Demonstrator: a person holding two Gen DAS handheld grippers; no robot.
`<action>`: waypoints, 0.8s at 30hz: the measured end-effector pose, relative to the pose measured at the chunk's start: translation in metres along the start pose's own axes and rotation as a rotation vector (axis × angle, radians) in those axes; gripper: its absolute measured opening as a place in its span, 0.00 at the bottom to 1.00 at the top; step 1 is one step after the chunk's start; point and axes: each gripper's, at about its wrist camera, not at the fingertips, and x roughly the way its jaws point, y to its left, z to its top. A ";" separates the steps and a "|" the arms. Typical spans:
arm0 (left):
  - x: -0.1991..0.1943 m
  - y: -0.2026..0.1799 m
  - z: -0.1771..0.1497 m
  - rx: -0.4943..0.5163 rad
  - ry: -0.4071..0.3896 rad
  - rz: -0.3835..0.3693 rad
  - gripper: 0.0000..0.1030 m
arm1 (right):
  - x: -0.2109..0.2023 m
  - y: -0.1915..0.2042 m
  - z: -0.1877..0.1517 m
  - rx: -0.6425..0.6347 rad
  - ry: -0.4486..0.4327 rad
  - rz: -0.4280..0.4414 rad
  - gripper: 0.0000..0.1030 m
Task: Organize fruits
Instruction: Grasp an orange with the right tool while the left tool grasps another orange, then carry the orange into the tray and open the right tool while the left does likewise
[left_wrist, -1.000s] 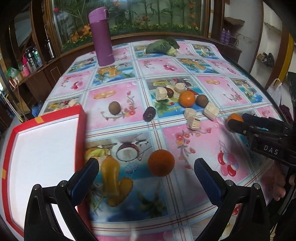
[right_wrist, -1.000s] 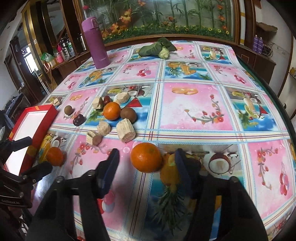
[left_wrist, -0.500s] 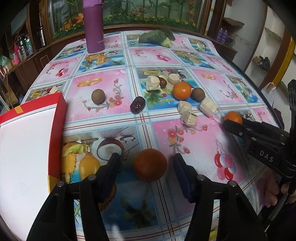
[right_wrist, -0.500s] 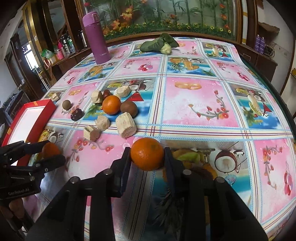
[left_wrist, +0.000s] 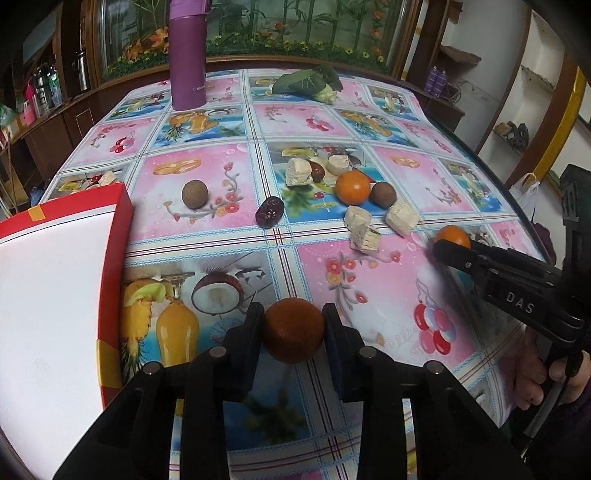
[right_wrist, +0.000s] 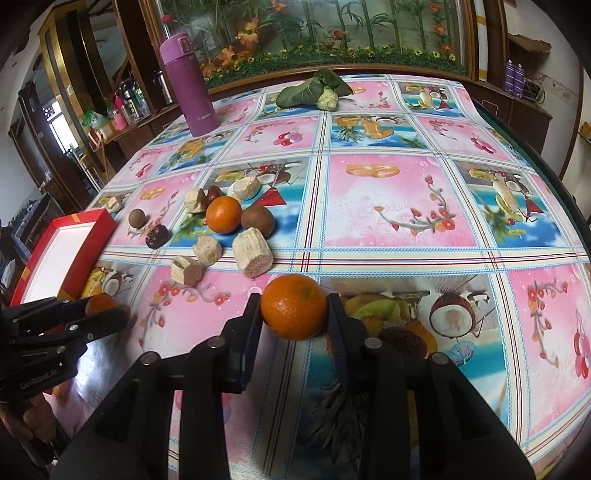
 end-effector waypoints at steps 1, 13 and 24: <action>-0.007 0.000 -0.001 -0.004 -0.012 -0.009 0.31 | -0.001 0.001 0.000 0.002 -0.006 0.002 0.36; -0.094 0.057 -0.016 -0.117 -0.191 0.055 0.31 | -0.010 0.083 -0.005 -0.092 -0.026 0.142 0.36; -0.119 0.160 -0.057 -0.301 -0.201 0.315 0.31 | -0.006 0.227 -0.009 -0.323 0.007 0.341 0.36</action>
